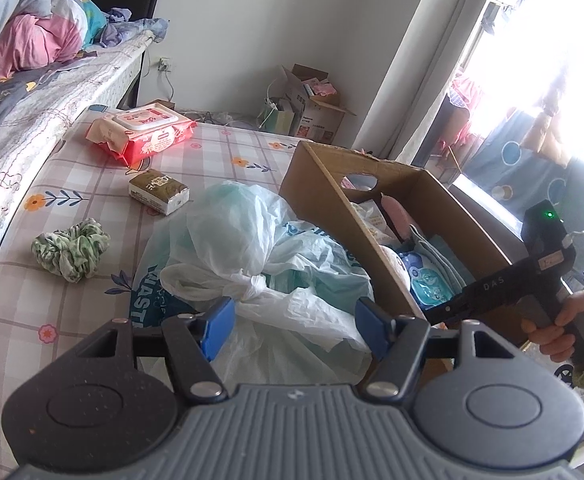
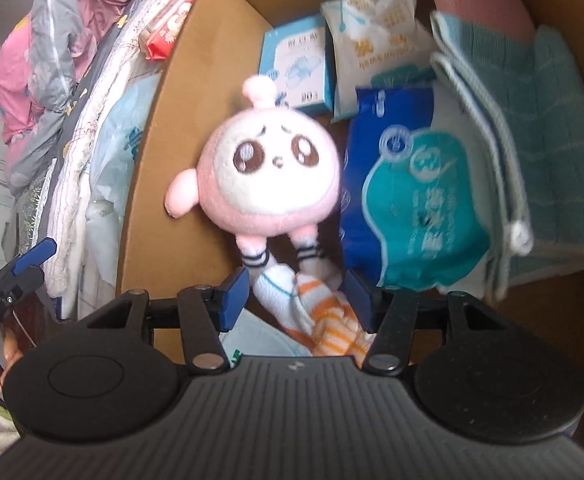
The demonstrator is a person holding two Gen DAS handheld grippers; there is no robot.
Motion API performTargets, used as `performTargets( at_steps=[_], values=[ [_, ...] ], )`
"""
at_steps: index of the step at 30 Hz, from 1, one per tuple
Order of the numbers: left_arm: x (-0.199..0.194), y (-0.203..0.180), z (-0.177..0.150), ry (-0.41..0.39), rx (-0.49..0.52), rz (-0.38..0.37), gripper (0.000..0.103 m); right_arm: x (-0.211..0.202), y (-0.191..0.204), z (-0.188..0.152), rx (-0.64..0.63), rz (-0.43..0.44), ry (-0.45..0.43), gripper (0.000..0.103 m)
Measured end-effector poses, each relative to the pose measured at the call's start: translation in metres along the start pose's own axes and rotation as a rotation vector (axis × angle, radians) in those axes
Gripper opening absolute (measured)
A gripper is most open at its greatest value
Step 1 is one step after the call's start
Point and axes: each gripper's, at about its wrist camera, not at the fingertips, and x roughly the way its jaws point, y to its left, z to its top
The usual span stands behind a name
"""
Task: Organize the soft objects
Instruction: 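Carry the orange-striped cloth into the cardboard box and open the right tool, then move the right tool back toward the gold tissue pack on the bed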
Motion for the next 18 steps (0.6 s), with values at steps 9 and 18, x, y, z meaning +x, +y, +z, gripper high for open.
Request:
performTargets(
  at_steps=[9, 18],
  values=[
    [-0.01, 0.021, 0.0, -0.046, -0.005, 0.071, 0.073, -0.046, 0.03, 0.013, -0.072, -0.071, -0.161, 0.063],
    [-0.011, 0.067, 0.008, -0.088, -0.012, 0.262, 0.074, -0.049, 0.14, 0.063, -0.323, 0.014, -0.256, 0.071]
  ],
)
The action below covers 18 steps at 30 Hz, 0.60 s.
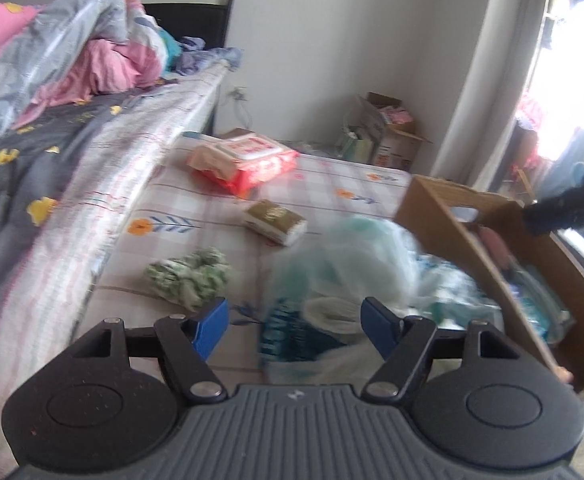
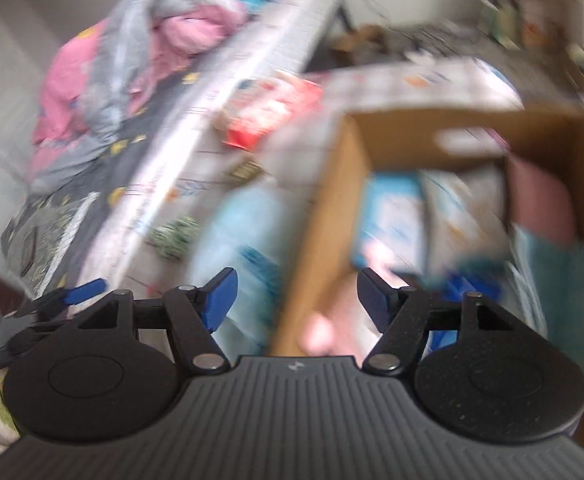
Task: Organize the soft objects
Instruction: 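Move the right tool back toward the gold tissue pack on the bed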
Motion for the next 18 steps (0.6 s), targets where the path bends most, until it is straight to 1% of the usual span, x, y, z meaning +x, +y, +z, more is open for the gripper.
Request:
performTargets(
  at_steps=[3, 5, 8, 11, 13, 14, 16, 18],
  values=[
    [0.015, 0.012, 0.007, -0.002, 0.028, 0.074, 0.074, 0.035, 0.039, 0.032, -0.126, 0.019, 0.023, 0.08],
    [0.028, 0.019, 0.012, 0.005, 0.058, 0.106, 0.074, 0.063, 0.064, 0.052, -0.195, 0.023, 0.048, 0.082],
    [0.053, 0.029, 0.021, 0.034, 0.094, 0.141, 0.074, 0.115, 0.089, 0.08, -0.246, 0.039, 0.108, 0.083],
    [0.082, 0.041, 0.029, 0.08, 0.086, 0.136, 0.077, 0.171, 0.1, 0.104, -0.278, 0.022, 0.182, 0.083],
    [0.101, 0.048, 0.033, 0.103, 0.083, 0.127, 0.086, 0.211, 0.103, 0.112, -0.291, 0.001, 0.23, 0.083],
    [0.111, 0.05, 0.033, 0.119, 0.093, 0.126, 0.087, 0.23, 0.103, 0.117, -0.295, -0.011, 0.25, 0.083],
    [0.129, 0.051, 0.032, 0.146, 0.117, 0.147, 0.088, 0.266, 0.102, 0.121, -0.288, -0.032, 0.295, 0.083],
    [0.144, 0.054, 0.03, 0.173, 0.122, 0.175, 0.088, 0.294, 0.096, 0.124, -0.266, -0.052, 0.329, 0.083]
  ],
)
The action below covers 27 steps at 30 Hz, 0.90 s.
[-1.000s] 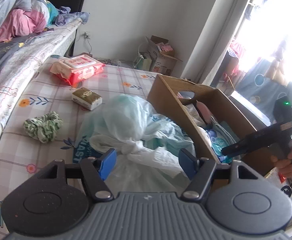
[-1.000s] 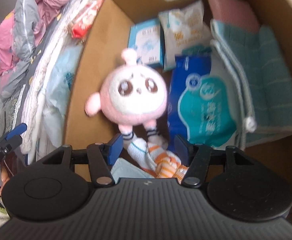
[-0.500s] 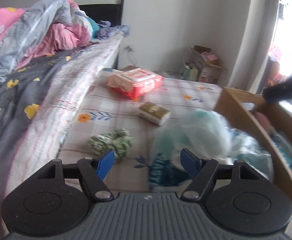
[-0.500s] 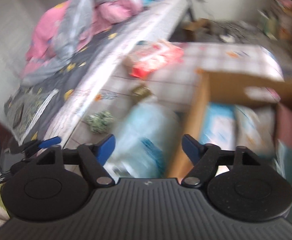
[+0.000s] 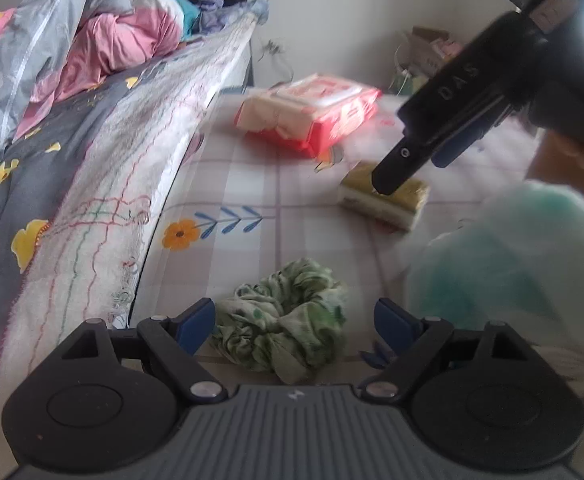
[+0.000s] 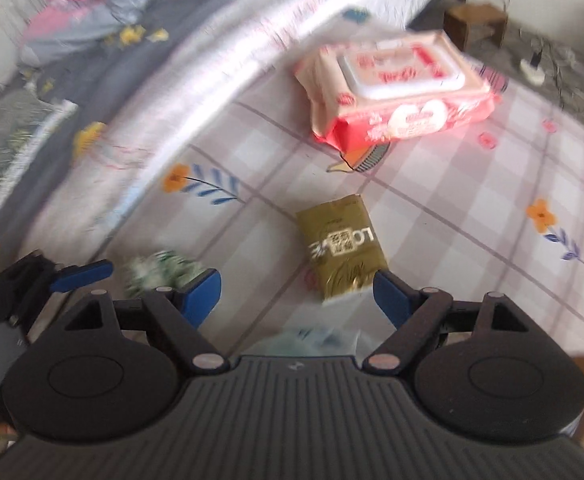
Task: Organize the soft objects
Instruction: 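Move the right tool back toward the gold tissue pack on the bed, then close the right tool on the gold tissue pack while the left tool grasps the green floral cloth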
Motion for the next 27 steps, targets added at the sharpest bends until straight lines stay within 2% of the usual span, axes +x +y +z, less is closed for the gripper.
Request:
performTargets(
  at_steps=[3, 5, 9, 10, 12, 13, 17, 22, 27],
  values=[
    [0.014, 0.001, 0.0, 0.015, -0.01, 0.012, 0.086, 0.026, -0.007, 0.008, 0.006, -0.034, 0.027, 0.083],
    [0.02, 0.003, 0.0, 0.017, -0.02, 0.02, 0.081, 0.033, -0.007, 0.008, -0.02, -0.054, 0.024, 0.083],
    [0.028, 0.003, 0.0, 0.029, -0.023, 0.033, 0.066, 0.044, -0.008, 0.008, -0.054, -0.076, 0.042, 0.081],
    [0.028, 0.003, 0.0, 0.023, -0.02, 0.038, 0.06, 0.046, -0.009, 0.007, -0.054, -0.079, 0.054, 0.08],
    [0.027, 0.004, 0.0, 0.016, -0.02, 0.043, 0.048, 0.05, -0.011, 0.004, -0.043, -0.084, 0.076, 0.058],
    [0.027, 0.005, 0.001, 0.013, -0.024, 0.041, 0.04, 0.049, -0.012, 0.003, -0.042, -0.083, 0.062, 0.055],
    [0.02, 0.009, 0.004, 0.001, -0.037, 0.047, 0.029, 0.041, -0.018, 0.001, 0.008, -0.048, 0.039, 0.053],
    [-0.009, 0.012, 0.008, -0.035, -0.059, 0.066, 0.027, -0.001, -0.02, -0.004, 0.047, -0.001, -0.053, 0.053],
    [-0.062, 0.003, 0.016, -0.125, -0.075, 0.024, 0.027, -0.088, -0.03, -0.04, 0.105, 0.06, -0.189, 0.053]
  ],
)
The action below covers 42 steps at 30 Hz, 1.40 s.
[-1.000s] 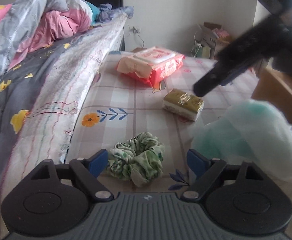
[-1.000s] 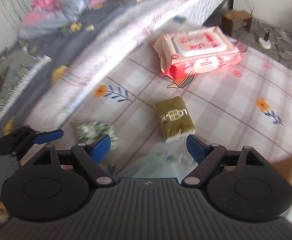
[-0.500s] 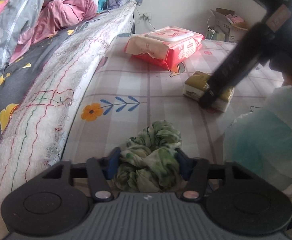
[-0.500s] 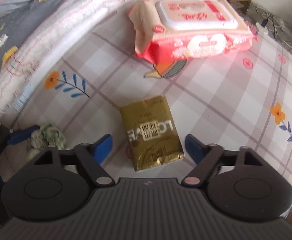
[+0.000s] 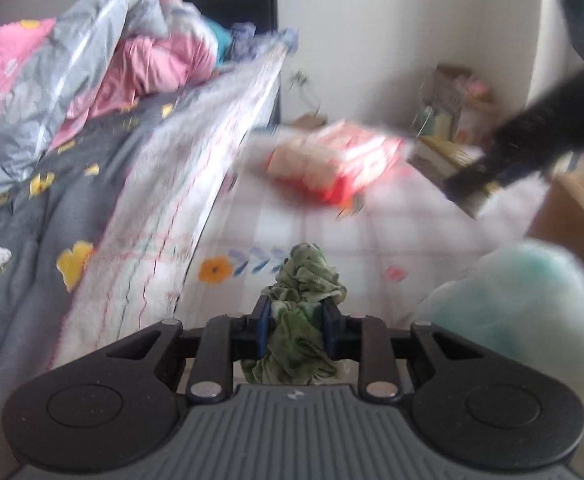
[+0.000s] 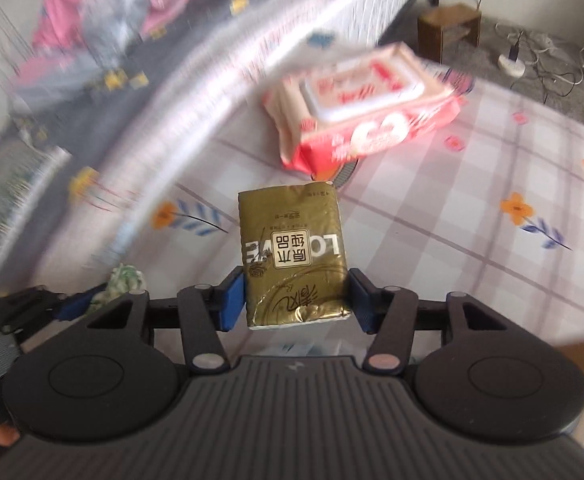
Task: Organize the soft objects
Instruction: 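Close the right tool on the gold tissue pack while the left tool grasps the green floral cloth, then carry the gold tissue pack into the box while the left tool carries the green cloth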
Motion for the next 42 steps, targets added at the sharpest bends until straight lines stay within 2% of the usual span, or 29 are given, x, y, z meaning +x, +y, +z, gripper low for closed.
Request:
performTargets(
  at_steps=[4, 6, 10, 13, 16, 20, 22, 24, 26, 33, 35, 38, 42],
  values=[
    [-0.041, -0.023, 0.009, -0.07, 0.002, -0.1, 0.027, -0.092, -0.024, -0.045, 0.076, 0.007, -0.106, 0.053],
    [-0.057, -0.041, 0.011, -0.088, 0.018, -0.169, 0.027, -0.137, -0.04, -0.079, 0.127, -0.021, -0.149, 0.053],
    [-0.08, -0.084, 0.009, -0.095, 0.057, -0.324, 0.027, -0.2, -0.074, -0.159, 0.244, -0.09, -0.177, 0.053],
    [-0.09, -0.12, 0.004, -0.082, 0.095, -0.417, 0.027, -0.223, -0.099, -0.219, 0.339, -0.147, -0.154, 0.053],
    [-0.096, -0.153, -0.002, -0.066, 0.139, -0.471, 0.027, -0.23, -0.118, -0.267, 0.396, -0.185, -0.101, 0.053],
    [-0.101, -0.184, -0.015, -0.052, 0.181, -0.503, 0.027, -0.222, -0.123, -0.304, 0.344, -0.245, -0.011, 0.055],
    [-0.103, -0.192, -0.019, -0.045, 0.187, -0.507, 0.028, -0.211, -0.127, -0.312, 0.323, -0.243, 0.056, 0.055],
    [-0.102, -0.197, -0.023, -0.036, 0.191, -0.504, 0.028, -0.201, -0.129, -0.315, 0.285, -0.264, 0.119, 0.059],
    [-0.101, -0.201, -0.025, -0.027, 0.198, -0.495, 0.028, -0.2, -0.132, -0.319, 0.262, -0.3, 0.14, 0.065],
    [-0.104, -0.218, -0.026, -0.01, 0.228, -0.487, 0.028, -0.219, -0.147, -0.317, 0.298, -0.271, 0.008, 0.066],
    [-0.106, -0.225, -0.026, -0.011, 0.243, -0.491, 0.028, -0.217, -0.149, -0.318, 0.298, -0.267, -0.007, 0.064],
    [-0.107, -0.232, -0.027, -0.01, 0.256, -0.495, 0.028, -0.215, -0.158, -0.309, 0.299, -0.274, -0.028, 0.052],
    [-0.107, -0.238, -0.03, -0.002, 0.264, -0.494, 0.028, -0.204, -0.164, -0.301, 0.294, -0.215, -0.04, 0.041]
  ],
)
